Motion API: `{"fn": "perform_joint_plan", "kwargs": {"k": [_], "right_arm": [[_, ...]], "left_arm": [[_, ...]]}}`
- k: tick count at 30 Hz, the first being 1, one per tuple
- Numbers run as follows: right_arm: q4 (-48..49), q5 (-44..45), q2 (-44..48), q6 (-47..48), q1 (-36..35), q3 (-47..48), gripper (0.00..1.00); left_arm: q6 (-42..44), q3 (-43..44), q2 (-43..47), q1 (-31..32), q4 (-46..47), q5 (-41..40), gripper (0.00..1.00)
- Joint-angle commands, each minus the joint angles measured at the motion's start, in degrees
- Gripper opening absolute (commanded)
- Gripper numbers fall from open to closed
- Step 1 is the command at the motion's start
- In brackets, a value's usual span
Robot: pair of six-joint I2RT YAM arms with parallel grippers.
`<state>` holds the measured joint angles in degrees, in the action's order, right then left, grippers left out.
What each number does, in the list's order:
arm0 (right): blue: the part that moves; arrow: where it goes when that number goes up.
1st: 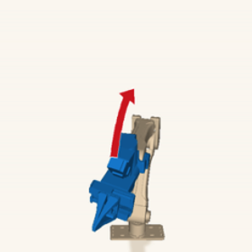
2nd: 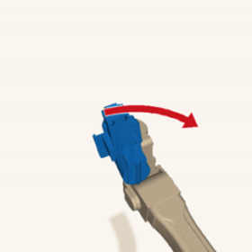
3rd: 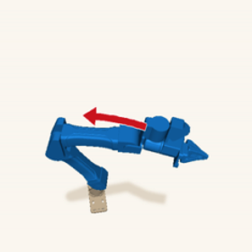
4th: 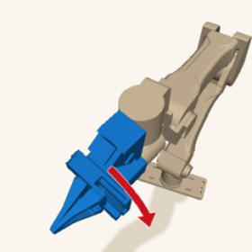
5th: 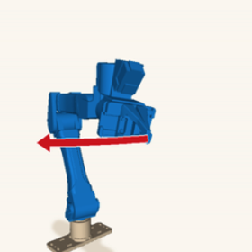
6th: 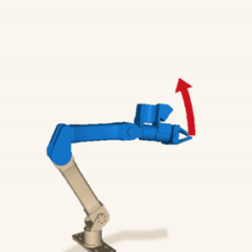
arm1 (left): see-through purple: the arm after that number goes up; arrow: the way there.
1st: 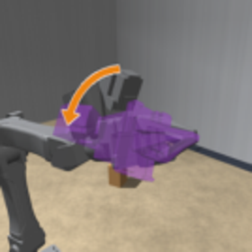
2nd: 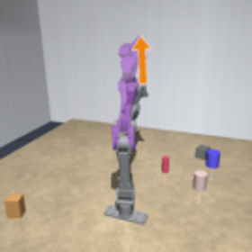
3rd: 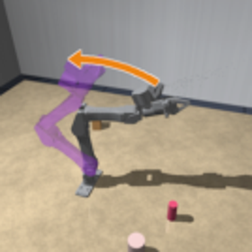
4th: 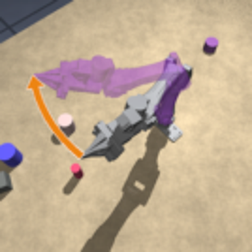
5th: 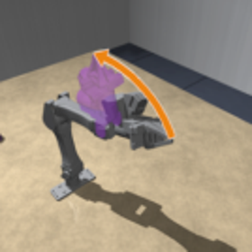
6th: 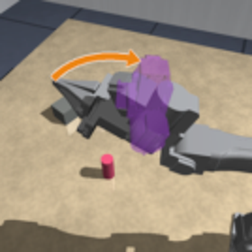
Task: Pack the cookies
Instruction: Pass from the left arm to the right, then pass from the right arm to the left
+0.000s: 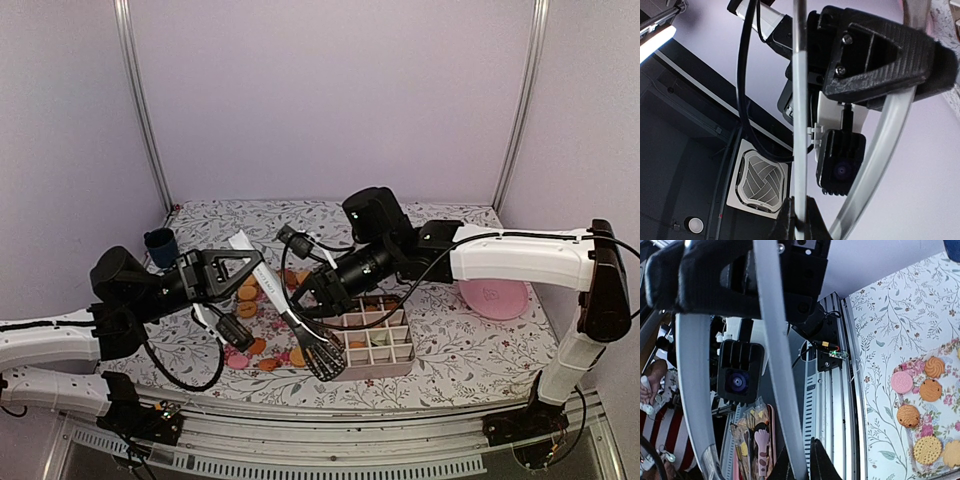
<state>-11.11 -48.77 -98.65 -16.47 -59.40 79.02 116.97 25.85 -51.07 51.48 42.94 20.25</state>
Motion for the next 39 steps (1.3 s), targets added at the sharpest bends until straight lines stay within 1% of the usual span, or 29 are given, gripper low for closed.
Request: {"fn": "perform_joint_plan", "kwargs": {"k": [1,5,6,7,8,9,10,11,13,15,16,18,19,22,24,25,27,29,30,32,34,36,39], "right_arm": [[1.1,4.3,-0.6,-1.0,-0.3,0.2,0.10],[1.7,8.1,-0.2,-1.8,-0.2,-0.4,0.00],[1.8,9.4,0.0,-2.1,-0.2,-0.3,0.00],[1.8,11.0,0.4,-2.2,-0.2,-0.1,0.00],[1.9,12.9,0.9,-2.4,-0.2,0.3,0.00],[1.9,15.0,1.5,-2.3,-0.2,0.5,0.00],[2.0,18.6,2.3,-2.4,-0.2,0.5,0.00],[2.3,20.6,3.3,-2.4,-0.2,0.4,0.00],[3.0,28.3,5.6,-2.2,-0.2,-0.4,0.00],[4.4,35.2,8.7,-2.0,-0.1,-2.0,0.00],[5.5,38.8,10.5,-1.8,-0.2,-3.1,0.00],[8.5,45.5,14.3,-1.6,-0.2,-6.4,0.00],[10.3,48.3,16.3,-1.4,-0.2,-8.1,0.00],[16.1,55.9,21.7,-1.3,-0.1,-14.3,0.00],[20.7,58.6,24.8,-1.3,-0.3,-17.8,0.00],[23.2,59.4,25.7,-1.3,-0.3,-19.1,0.00],[26.4,60.3,26.2,-1.3,-0.6,-20.6,0.00],[28.5,61.0,25.5,-0.6,-1.3,-20.6,0.00],[29.4,61.4,24.9,0.2,-2.0,-20.2,0.00],[31.5,61.6,23.5,1.6,-3.2,-19.4,0.00],[33.6,61.9,22.1,2.6,-4.2,-18.7,0.00],[37.1,62.1,21.3,3.6,-5.6,-18.8,0.00],[41.5,60.6,20.0,4.8,-6.6,-18.3,0.00]], "left_arm": [[-0.6,3.2,-0.6,0.9,4.6,-1.2,0.00],[-0.1,2.7,-0.5,0.9,4.7,-1.8,0.00],[-0.1,2.3,-0.5,0.9,4.8,-2.4,0.10],[-0.1,1.7,-0.4,0.9,4.7,-3.0,0.31],[-0.2,1.2,-0.4,0.9,4.4,-4.2,0.57],[-0.2,0.8,-0.4,0.9,3.5,-5.5,0.78],[-0.5,0.3,-0.4,0.9,3.2,-6.9,0.95],[-1.4,0.0,-0.3,0.9,2.6,-8.7,0.99],[-3.5,0.1,-0.3,0.9,-0.6,-13.4,0.99],[-9.2,1.2,0.2,0.9,-4.2,-18.3,0.99],[-13.7,2.6,0.5,0.9,-8.9,-21.1,0.99],[-24.6,6.8,1.2,1.1,-19.2,-25.9,0.99],[-33.3,9.6,1.2,0.9,-26.5,-27.7,0.99],[-53.7,19.4,-1.2,0.7,-46.5,-29.5,0.99],[-66.9,28.2,-3.9,-0.3,-60.3,-24.5,0.99],[-72.9,31.9,-5.3,-1.2,-65.9,-20.2,0.99],[-81.9,37.7,-8.2,-3.7,-75.1,-9.1,0.99],[-88.5,42.1,-11.0,-5.9,-81.9,5.4,0.99],[-91.2,43.7,-12.3,-6.8,-84.2,10.7,0.99],[-95.8,45.3,-14.2,-7.8,-86.6,20.5,0.96],[-99.3,45.5,-15.1,-8.2,-86.4,27.5,0.94],[-102.2,45.0,-15.0,-8.5,-84.6,31.8,0.90],[-103.1,44.5,-14.7,-8.9,-84.2,34.6,0.82]]}}
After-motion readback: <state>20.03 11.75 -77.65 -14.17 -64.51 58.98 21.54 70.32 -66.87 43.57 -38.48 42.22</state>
